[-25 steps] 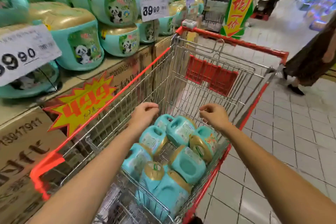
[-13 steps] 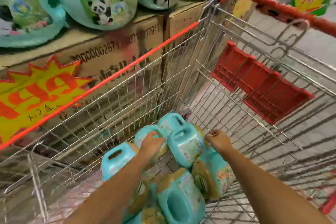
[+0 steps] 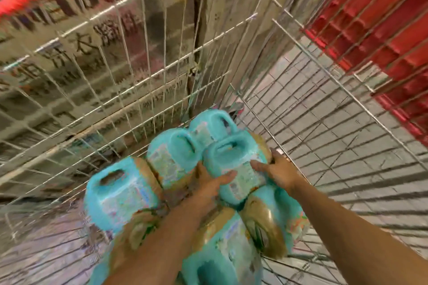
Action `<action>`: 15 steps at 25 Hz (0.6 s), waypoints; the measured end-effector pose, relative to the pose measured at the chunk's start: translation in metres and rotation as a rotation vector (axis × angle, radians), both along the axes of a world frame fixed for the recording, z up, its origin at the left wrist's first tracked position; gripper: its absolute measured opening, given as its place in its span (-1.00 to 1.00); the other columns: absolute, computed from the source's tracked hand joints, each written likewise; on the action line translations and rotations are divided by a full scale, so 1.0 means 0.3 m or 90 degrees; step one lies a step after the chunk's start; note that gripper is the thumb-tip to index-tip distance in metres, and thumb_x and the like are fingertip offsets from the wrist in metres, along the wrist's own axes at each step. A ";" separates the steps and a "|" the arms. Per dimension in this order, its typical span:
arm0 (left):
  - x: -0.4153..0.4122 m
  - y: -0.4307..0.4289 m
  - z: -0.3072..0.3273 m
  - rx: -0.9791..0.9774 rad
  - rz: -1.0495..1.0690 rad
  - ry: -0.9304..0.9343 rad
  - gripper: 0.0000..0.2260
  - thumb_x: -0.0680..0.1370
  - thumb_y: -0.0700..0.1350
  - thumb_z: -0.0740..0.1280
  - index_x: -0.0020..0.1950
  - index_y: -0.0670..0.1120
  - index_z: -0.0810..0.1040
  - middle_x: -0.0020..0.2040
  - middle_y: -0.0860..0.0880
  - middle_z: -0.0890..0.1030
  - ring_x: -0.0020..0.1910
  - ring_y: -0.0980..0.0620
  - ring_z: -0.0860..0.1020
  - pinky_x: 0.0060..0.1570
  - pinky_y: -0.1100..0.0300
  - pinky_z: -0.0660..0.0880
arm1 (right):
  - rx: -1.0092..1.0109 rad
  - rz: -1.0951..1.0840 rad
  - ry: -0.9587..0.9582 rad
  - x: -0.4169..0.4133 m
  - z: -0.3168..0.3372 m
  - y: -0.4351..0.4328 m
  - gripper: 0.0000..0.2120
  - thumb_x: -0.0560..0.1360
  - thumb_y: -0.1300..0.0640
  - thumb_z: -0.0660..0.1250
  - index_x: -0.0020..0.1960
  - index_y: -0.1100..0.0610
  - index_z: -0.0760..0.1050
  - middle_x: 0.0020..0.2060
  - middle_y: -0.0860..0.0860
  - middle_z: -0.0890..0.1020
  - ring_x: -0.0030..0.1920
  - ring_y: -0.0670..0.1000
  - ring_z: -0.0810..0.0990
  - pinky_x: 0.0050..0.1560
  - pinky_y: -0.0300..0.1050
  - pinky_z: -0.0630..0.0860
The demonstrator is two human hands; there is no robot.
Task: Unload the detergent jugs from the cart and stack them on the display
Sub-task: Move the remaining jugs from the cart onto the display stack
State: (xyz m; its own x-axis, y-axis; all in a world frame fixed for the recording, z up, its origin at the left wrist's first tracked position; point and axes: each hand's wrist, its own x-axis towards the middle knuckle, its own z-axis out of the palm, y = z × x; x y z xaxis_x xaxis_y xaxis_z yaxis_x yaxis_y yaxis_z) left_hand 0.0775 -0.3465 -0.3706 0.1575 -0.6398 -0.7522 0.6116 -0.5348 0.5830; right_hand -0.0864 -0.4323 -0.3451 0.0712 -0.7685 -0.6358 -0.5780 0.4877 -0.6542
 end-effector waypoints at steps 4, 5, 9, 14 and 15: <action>0.008 0.001 0.059 0.006 -0.008 -0.065 -0.33 0.42 -0.37 0.47 0.44 -0.10 0.27 0.31 -0.20 0.51 0.25 -0.24 0.52 0.19 -0.30 0.48 | 0.028 -0.089 -0.085 0.010 0.049 0.006 -0.59 0.34 0.22 0.55 0.14 0.20 0.53 -0.07 0.12 0.70 -0.12 0.12 0.70 -0.14 0.01 0.63; 0.028 -0.006 0.092 -0.002 -0.020 -0.085 -0.33 0.42 -0.34 0.48 0.44 -0.07 0.27 0.29 -0.17 0.53 0.23 -0.22 0.54 0.17 -0.28 0.49 | 0.031 -0.091 -0.115 0.018 0.086 -0.002 -0.66 0.34 0.24 0.55 0.07 0.19 0.56 -0.14 0.09 0.72 -0.22 0.05 0.70 -0.27 -0.10 0.61; 0.125 -0.032 0.290 -0.060 -0.040 -0.142 -0.41 0.44 -0.26 0.49 0.40 -0.05 0.33 0.25 -0.15 0.57 0.17 -0.19 0.58 0.13 -0.22 0.54 | -0.023 -0.087 -0.198 0.066 0.287 -0.043 -0.86 0.39 0.14 0.49 -0.09 0.06 0.57 -0.30 -0.07 0.70 -0.33 -0.10 0.67 -0.40 -0.27 0.54; 0.214 0.046 0.621 -0.124 -0.015 -0.177 -0.51 0.43 -0.21 0.50 0.29 -0.02 0.42 0.14 -0.09 0.63 -0.11 0.04 0.63 -0.45 0.29 0.53 | -0.077 -0.039 -0.302 0.122 0.626 -0.010 -0.86 0.41 0.14 0.46 -0.05 0.05 0.58 -0.31 -0.16 0.69 -0.33 -0.19 0.65 -0.44 -0.39 0.48; 0.225 0.073 0.687 -0.126 -0.011 -0.180 -0.48 0.43 -0.19 0.50 0.34 -0.05 0.40 0.15 -0.09 0.63 -0.10 0.03 0.63 -0.47 0.29 0.51 | -0.092 -0.027 -0.322 0.130 0.688 0.018 -0.80 0.37 0.13 0.49 -0.03 0.03 0.59 -0.27 -0.15 0.70 -0.29 -0.17 0.66 -0.41 -0.36 0.50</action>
State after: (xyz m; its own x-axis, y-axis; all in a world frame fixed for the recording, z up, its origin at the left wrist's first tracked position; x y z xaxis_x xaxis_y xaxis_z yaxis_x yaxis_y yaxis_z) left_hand 0.1450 -0.3247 -0.1645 0.3301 -0.7734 -0.5412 0.4030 -0.4030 0.8217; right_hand -0.0475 -0.4271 -0.1387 0.3083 -0.8550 -0.4170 -0.1544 0.3875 -0.9088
